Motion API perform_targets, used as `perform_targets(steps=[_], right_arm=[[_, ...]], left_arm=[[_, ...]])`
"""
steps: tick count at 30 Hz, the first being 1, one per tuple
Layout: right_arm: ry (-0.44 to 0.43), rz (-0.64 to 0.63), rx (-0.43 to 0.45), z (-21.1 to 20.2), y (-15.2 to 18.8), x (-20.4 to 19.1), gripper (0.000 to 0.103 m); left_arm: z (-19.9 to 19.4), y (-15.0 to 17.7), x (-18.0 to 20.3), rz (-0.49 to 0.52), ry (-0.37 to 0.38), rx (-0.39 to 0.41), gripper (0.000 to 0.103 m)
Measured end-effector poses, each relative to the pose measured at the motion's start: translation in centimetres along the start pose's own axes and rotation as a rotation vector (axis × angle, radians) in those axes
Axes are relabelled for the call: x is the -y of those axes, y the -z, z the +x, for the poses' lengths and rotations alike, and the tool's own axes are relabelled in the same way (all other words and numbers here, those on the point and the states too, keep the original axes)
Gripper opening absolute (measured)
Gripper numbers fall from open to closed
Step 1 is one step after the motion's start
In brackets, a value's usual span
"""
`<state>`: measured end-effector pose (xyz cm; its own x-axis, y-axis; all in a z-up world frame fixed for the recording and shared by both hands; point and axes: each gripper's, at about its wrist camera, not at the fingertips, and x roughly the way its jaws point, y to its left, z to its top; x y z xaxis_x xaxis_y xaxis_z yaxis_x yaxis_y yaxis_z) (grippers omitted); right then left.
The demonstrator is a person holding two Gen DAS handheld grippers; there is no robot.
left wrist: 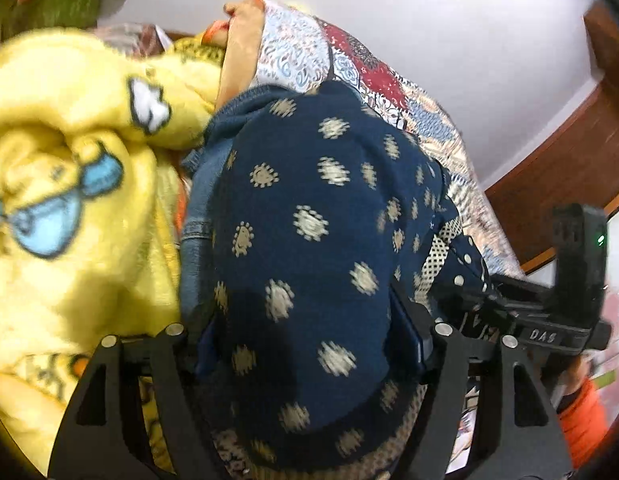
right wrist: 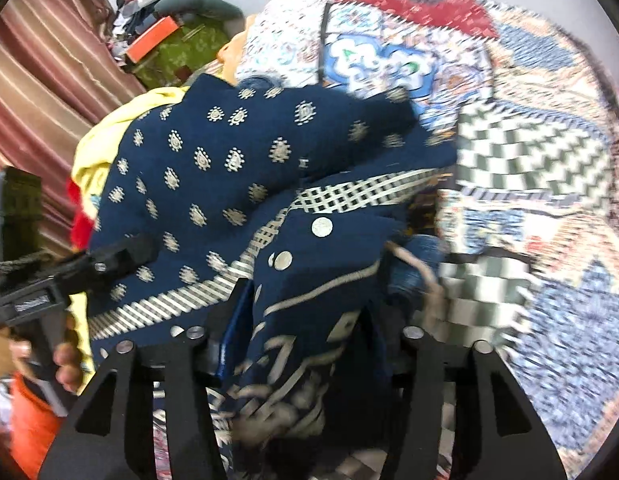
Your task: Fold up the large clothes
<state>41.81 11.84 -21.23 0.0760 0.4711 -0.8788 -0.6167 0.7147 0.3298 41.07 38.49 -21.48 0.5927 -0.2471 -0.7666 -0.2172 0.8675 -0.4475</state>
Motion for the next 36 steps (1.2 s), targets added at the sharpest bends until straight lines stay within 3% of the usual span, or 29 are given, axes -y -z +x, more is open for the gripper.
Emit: perform_targets(steps=[3,5,9,14,17,20,28,36], right_arm=[[0.063,-0.002,0.027,-1.9,0.5,0.8,0.051],[0.078,0.000,0.039,-2.4,0.6,0.7,0.051],[0.104,-0.035,0.033,-3.0,2.1,0.0,0.051],[0.146,-0.076,0.006,-4.1,4.4,-1.0,0.051],[0.143,-0.090,0.039,-6.6,5.8,-1.9,0.051],[0.114,-0.110,0.114,-10.9,6.9,-3.5,0.051],[0.031,-0.162,0.391,-23.8,9.7,-9.1,0.051],[0.059,-0.252,0.726,-34.8,15.8,-14.8,0.051]], left_arm=[[-1.6,0.8,1.8,0.076,-0.093,0.040,0.071],[-2.6,1.8,2.5,0.119,-0.118,0.062,0.074],[-3.6,4.3,3.1,0.169,-0.169,0.035,0.075],[-5.0,7.2,2.8,0.170,-0.232,0.002,0.076],[-7.4,8.6,3.6,0.150,-0.265,0.025,0.076],[-11.1,9.5,5.4,0.151,-0.254,0.092,0.076],[-24.6,11.6,14.6,0.255,-0.187,0.380,0.076],[-35.5,17.0,22.6,0.354,-0.122,0.678,0.076]])
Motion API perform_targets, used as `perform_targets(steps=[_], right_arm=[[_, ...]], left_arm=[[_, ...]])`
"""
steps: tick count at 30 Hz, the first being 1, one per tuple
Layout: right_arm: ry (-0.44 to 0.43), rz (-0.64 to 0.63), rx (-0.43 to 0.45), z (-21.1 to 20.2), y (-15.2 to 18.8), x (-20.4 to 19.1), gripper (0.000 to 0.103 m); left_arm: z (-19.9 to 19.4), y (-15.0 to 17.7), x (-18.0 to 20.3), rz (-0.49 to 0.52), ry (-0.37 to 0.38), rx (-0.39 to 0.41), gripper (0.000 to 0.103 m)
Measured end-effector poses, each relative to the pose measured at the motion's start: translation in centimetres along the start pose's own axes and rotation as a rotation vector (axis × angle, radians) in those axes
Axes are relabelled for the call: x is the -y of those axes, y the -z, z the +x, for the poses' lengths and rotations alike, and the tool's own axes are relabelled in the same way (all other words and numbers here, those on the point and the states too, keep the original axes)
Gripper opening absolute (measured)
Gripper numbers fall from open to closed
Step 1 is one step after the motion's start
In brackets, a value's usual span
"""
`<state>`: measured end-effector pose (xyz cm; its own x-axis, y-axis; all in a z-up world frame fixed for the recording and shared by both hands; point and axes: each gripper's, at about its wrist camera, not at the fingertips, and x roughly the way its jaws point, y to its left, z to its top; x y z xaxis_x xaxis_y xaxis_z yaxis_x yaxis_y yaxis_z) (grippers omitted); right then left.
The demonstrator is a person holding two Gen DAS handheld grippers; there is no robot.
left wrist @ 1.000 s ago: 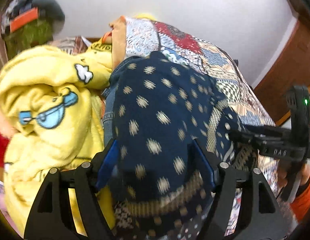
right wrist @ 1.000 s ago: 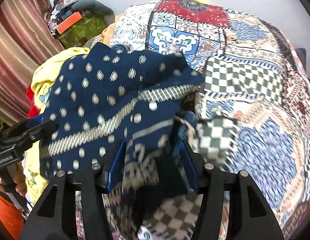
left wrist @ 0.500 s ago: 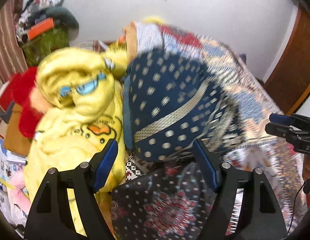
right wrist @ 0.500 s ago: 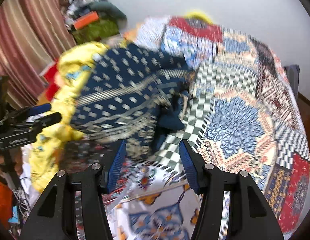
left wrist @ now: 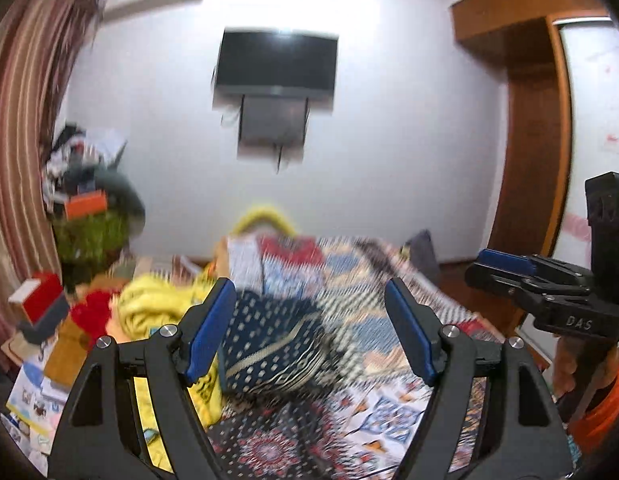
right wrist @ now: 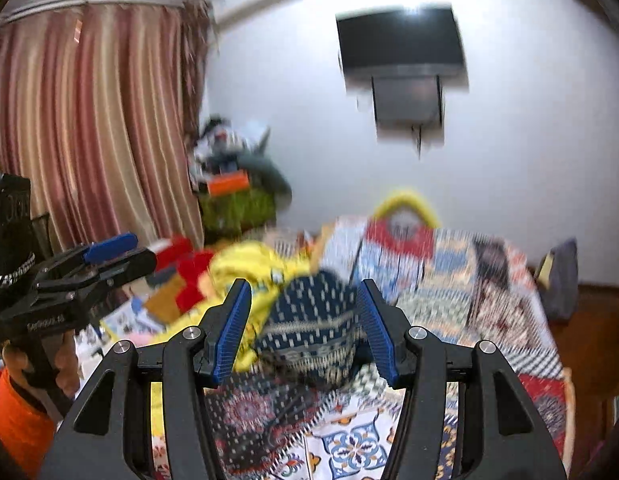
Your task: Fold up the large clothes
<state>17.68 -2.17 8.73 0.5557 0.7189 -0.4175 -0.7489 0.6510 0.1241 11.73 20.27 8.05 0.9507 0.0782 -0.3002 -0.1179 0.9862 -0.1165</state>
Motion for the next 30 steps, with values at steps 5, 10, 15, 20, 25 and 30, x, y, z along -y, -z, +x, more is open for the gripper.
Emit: perform_targets(steps=[5,10,15,20,25,30], right_arm=[[0.030,-0.013,0.147,-4.5,0.0,-2.2,0.051],[0.047,0.010,0.194,-5.7,1.0,-3.1,0.051],[0.083,0.007,0.162,-5.1,2.1,-3.4,0.052],[0.141,-0.007,0.172,-5.6,2.2,-3.8,0.077],[0.183,-0.018,0.192,-6.1,2.1,-4.1,0.086],[0.204,-0.005,0.191,-6.2,2.9,-3.7,0.097]], left_arm=[[-5.1,0.3,3.1,0.045,-0.052,0.126,0.076],[-8.0,1.6,5.5,0.092,-0.125,0.199,0.076],[-9.1,2.2,6.0,0.073,-0.124,0.202,0.077],[-9.4,2.9,6.5,0.079,-0.168,0.220,0.099],[-9.5,3.1,6.6,0.069,-0.160,0.220,0.102],[-9.3,3.4,6.6,0.059,-0.162,0.217,0.102]])
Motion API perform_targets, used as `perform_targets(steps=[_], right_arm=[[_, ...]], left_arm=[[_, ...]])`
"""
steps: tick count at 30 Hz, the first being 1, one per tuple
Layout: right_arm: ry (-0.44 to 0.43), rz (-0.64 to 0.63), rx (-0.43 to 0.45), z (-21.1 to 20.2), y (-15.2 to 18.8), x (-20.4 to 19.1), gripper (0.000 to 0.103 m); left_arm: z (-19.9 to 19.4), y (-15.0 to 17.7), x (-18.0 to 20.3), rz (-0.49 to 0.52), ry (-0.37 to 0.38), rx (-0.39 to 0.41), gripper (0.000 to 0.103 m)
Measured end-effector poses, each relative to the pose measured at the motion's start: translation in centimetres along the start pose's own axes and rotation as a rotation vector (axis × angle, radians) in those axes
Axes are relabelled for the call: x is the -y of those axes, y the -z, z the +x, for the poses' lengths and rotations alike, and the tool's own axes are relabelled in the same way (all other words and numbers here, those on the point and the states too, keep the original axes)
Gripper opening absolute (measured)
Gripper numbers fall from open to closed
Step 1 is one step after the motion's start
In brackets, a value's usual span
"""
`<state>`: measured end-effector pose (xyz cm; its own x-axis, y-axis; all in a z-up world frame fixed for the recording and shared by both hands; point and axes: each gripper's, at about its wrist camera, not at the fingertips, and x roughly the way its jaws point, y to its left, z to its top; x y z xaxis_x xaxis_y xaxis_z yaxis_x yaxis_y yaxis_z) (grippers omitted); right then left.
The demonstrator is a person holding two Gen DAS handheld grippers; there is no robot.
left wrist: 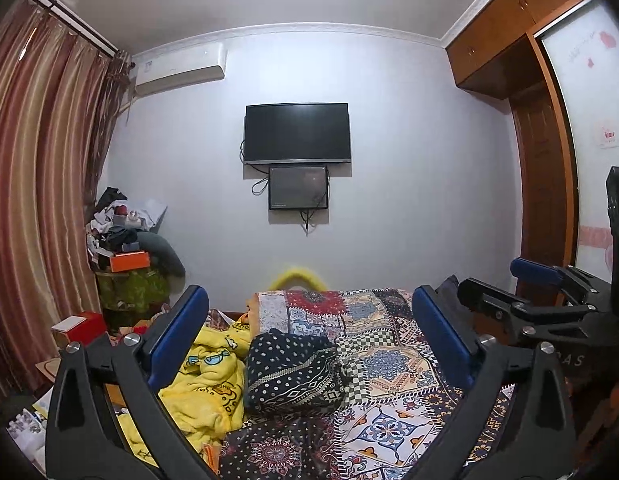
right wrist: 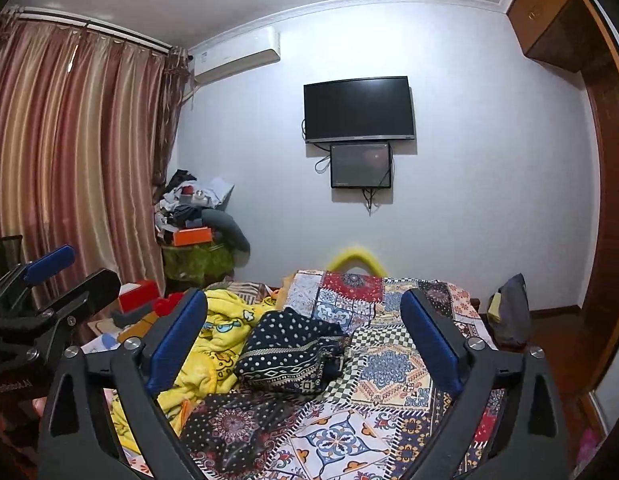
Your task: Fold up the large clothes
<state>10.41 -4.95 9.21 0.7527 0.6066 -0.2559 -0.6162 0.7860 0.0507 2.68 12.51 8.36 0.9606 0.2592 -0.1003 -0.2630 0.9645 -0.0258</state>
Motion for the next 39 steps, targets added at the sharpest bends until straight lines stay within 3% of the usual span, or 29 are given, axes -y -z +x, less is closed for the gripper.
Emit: perform_targets(steps=[39], right_arm=[[0.029,0.021,-0.004,-1.0,-0.3,1.1,0.097]], left_arm=[[1.1,0.7,0.4,-0.027,0.012,-0.034,0.102]])
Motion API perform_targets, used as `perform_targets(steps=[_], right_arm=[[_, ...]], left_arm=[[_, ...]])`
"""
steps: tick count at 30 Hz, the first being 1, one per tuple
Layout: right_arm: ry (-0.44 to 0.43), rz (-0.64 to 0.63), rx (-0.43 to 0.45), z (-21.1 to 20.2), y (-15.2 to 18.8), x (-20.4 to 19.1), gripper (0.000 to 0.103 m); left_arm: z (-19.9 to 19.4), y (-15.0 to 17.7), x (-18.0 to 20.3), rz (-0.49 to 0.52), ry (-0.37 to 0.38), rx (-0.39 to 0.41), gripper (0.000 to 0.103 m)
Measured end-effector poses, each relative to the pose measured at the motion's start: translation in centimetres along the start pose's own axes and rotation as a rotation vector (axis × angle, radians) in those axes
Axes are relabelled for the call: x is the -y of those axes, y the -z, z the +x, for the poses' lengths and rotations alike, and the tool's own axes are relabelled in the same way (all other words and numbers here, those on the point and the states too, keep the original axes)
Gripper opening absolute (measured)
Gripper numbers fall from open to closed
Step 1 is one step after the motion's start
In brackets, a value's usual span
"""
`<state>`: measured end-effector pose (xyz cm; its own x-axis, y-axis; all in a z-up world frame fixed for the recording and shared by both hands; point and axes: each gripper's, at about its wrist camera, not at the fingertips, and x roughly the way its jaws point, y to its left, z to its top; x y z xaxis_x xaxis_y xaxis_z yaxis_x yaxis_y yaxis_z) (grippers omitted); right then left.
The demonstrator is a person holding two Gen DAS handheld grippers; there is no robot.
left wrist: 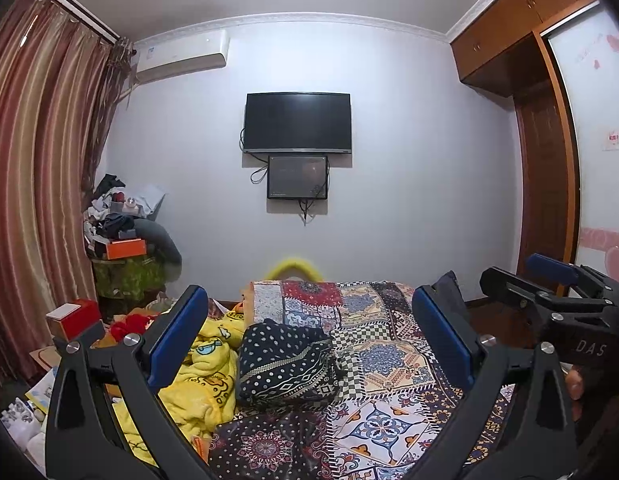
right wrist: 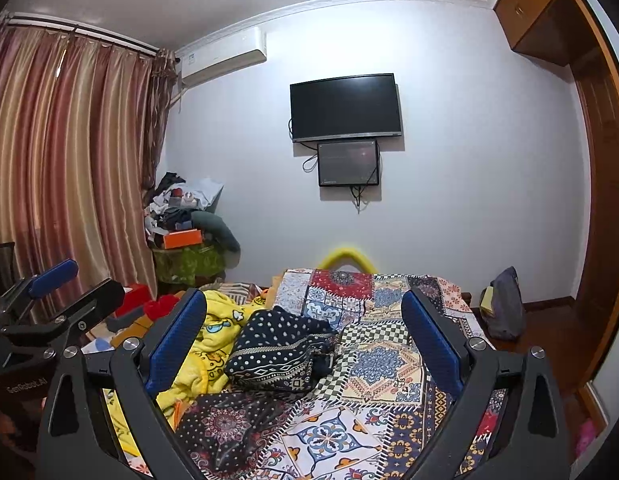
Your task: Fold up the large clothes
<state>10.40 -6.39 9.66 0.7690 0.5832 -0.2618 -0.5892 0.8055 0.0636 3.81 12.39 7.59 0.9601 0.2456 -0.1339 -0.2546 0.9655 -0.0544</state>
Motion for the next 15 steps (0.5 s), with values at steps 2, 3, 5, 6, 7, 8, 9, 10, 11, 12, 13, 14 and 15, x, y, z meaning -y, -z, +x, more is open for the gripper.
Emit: perform_targets(steps=[2,3,5,6,7,8,9,10,11,12,13,14,15], right_arm=[[0.000,0.001,-0.001,0.07,0.00,-0.02,0.097],[0.000,0.002,-0.003,0.04,-0.06,0.00,0.097],[-0.001,0.003,-0.003,0.09,-0.08,-0.02,0.097],[0.000,0.004,-0.003,0.13,-0.04,-0.05,0.097],[-0.001,0.003,-0.005,0.24,-0.05,0.00,0.097],[0.000,0.002,-0.008,0.32,-0.06,-0.03,0.097],[0.000,0.002,-0.009,0.35,-0.07,-0.04,0.097],[0.000,0.002,-0.011,0.43,-0.07,-0.09,0.097],[0.000,0.002,-0.012,0.44,-0.07,-0.16,0.097],[0.000,0.003,-0.012,0.46,-0.06,-0.22,0.097],[0.000,0.003,-0.013,0.47,-0.11,-0.22,0.097],[0.001,0.003,-0.013,0.50,-0.04,-0.26,0.097],[0.001,0.004,-0.014,0.52,-0.07,-0.29,0.097]], left_arm=[[0.06,0.01,-0.05,-0.002,0.000,-0.001,0.102],[0.07,0.03,-0.10,-0.002,0.001,-0.001,0.102],[0.15,0.04,-0.18,-0.005,0.002,-0.003,0.102],[0.20,0.05,-0.20,-0.007,0.004,-0.004,0.102],[0.24,0.07,-0.20,-0.007,0.005,-0.005,0.102],[0.27,0.11,-0.19,-0.008,0.005,-0.006,0.102],[0.32,0.13,-0.20,-0.009,0.005,-0.007,0.102],[0.43,0.13,-0.30,-0.010,0.006,-0.009,0.102],[0.48,0.16,-0.33,-0.013,0.009,-0.012,0.102],[0.49,0.18,-0.36,-0.016,0.013,-0.014,0.102],[0.53,0.20,-0.37,-0.018,0.016,-0.017,0.102],[0.60,0.20,-0.37,-0.021,0.019,-0.020,0.102],[0.72,0.17,-0.40,-0.022,0.022,-0.022,0.102]])
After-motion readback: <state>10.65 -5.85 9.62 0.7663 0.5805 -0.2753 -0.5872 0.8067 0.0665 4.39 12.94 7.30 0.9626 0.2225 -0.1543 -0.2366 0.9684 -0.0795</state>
